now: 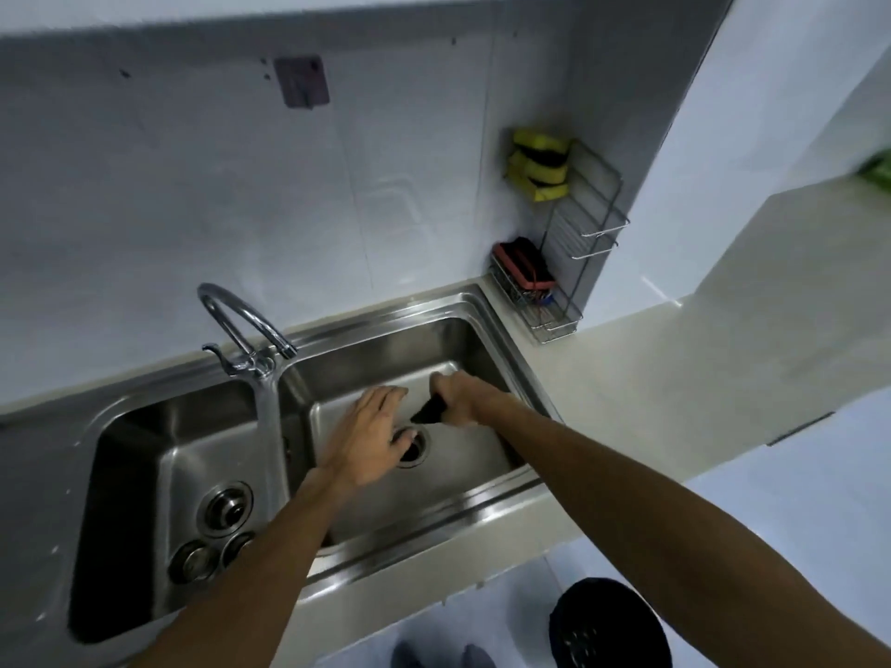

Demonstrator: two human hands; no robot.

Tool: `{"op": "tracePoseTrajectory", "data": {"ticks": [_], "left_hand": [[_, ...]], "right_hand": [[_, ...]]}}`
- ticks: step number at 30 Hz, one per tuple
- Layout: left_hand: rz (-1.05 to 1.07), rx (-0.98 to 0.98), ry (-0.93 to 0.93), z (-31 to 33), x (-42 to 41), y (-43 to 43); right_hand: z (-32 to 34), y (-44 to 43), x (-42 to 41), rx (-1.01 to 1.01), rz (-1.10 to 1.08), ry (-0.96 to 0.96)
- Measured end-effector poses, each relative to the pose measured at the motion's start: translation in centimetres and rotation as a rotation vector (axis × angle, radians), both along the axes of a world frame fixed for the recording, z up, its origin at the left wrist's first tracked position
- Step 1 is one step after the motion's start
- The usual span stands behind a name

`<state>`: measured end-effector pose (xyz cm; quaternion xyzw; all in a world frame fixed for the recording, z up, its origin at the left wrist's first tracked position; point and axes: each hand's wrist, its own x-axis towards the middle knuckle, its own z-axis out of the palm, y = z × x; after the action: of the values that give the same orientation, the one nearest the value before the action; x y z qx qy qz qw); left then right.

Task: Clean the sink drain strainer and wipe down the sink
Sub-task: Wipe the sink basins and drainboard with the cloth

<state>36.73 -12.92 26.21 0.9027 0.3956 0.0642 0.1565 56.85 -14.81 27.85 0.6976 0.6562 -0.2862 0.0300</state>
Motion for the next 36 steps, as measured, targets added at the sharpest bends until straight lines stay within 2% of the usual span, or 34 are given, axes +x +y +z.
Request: {"op": "tracePoseTrajectory", "data": {"ticks": [6, 12, 16, 22, 25, 31, 36], "left_hand": [[-0.050, 0.036, -0.016, 5.6, 1.2, 2.2], [-0.115, 0.044, -0.136, 9.6, 4.2, 3.8], [-0.198, 0.064, -0.217, 12.1, 8.3, 4.7], [-0.283, 0.131, -0.296, 15.6, 15.4, 6.6], [-0.335, 0.183, -0.339, 17.4, 19.1, 8.4], [-0.362, 0.324, -0.362, 19.8, 27.0, 12.4], [-0.348, 0.410, -0.317, 19.9, 32.5, 14.9]], "right_hand": [[6.4, 0.7, -1.0, 0.162, -0.051, 0.106], [11.0, -0.5, 1.4, 0.237, -0.098, 0.127], [13.2, -1.5, 4.8, 0.268, -0.097, 0.055], [15.9, -1.7, 11.6, 0.522, -0.125, -0.053], [17.9, -1.0, 15.5, 0.571, -0.142, -0.168], [20.7, 2.1, 23.2, 0.630, -0.178, -0.386], [19.2, 3.8, 27.3, 0.713, -0.094, -0.467]]}}
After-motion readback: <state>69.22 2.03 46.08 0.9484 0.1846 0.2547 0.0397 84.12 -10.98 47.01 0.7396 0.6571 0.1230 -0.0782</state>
